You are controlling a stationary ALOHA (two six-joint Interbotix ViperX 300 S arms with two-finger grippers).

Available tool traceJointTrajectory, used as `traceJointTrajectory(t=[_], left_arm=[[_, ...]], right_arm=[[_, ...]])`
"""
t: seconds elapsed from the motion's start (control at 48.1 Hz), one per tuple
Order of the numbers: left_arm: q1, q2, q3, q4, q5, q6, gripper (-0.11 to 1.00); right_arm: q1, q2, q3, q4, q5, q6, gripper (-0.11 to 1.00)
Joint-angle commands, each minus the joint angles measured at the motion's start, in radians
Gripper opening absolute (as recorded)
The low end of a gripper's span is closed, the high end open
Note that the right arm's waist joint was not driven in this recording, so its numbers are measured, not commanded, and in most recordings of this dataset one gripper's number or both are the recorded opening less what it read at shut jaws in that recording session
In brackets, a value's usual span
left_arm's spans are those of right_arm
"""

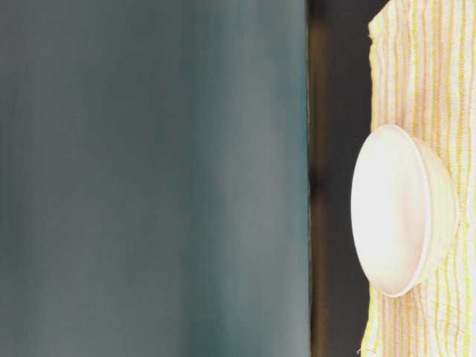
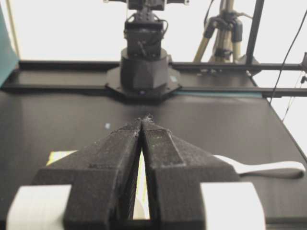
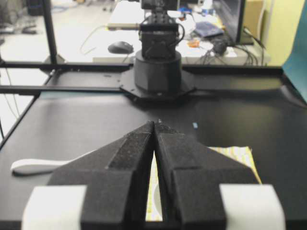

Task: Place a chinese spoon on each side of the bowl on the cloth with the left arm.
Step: 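Move the left gripper down toward the lower-right white spoon, then close the left gripper on the lower-right white spoon's bowl end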

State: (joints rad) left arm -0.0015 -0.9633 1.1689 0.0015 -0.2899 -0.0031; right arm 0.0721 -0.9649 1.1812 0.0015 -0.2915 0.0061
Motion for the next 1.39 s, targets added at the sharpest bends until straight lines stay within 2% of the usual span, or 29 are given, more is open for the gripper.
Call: traceJointTrajectory(t=[0.0,0.083,0.166,0.27,0.499,0.644,0.748,0.873,0.998,1.081,1.185,1.289,1.372], left_arm=[[-0.092,0.037,-0.041,0.038,0.018,-0.087,0.05],[-0.126,0.081,-0.064,0.04,0.046,-0.179,0.0],[-0.138,0.137,-0.075,0.041,0.058,-0.265,0.0],[-0.14,0.224,-0.097,0.041,0.054,-0.348,0.0],[-0.156,0.431,-0.19,0.04,0.052,-0.43,0.0],[-0.186,0.598,-0.296,0.04,0.063,-0.465,0.0],[-0.201,0.718,-0.388,0.041,0.072,-0.518,0.01],[-0.204,0.824,-0.476,0.04,0.078,-0.546,0.05],[-0.21,0.93,-0.568,0.04,0.123,-0.549,0.14],[-0.219,1.002,-0.624,0.04,0.161,-0.554,0.25],[-0.232,1.092,-0.699,0.04,0.175,-0.558,0.42],[-0.238,1.163,-0.765,0.04,0.173,-0.571,0.64],[-0.236,1.213,-0.811,0.04,0.169,-0.581,0.74]], right_arm=[[0.0,0.0,-0.011,0.002,-0.006,0.0,0.03],[0.0,-0.003,-0.006,0.005,-0.003,0.0,0.12],[0.0,-0.005,-0.005,0.005,0.006,0.0,0.02],[0.002,-0.008,-0.002,0.005,0.028,0.0,0.01],[0.0,-0.011,0.0,0.005,0.084,0.0,0.01],[0.0,-0.011,0.0,0.005,0.101,-0.002,0.01],[0.0,-0.009,0.003,0.005,0.115,-0.002,0.01],[0.0,-0.011,0.006,0.005,0.126,-0.002,0.01],[0.0,-0.012,0.005,0.005,0.124,-0.002,0.01],[0.0,-0.014,0.005,0.005,0.124,-0.003,0.01],[0.0,-0.014,0.005,0.005,0.121,-0.015,0.01],[0.0,-0.017,0.005,0.005,0.121,-0.015,0.01],[0.0,-0.017,0.005,0.005,0.121,-0.015,0.01]])
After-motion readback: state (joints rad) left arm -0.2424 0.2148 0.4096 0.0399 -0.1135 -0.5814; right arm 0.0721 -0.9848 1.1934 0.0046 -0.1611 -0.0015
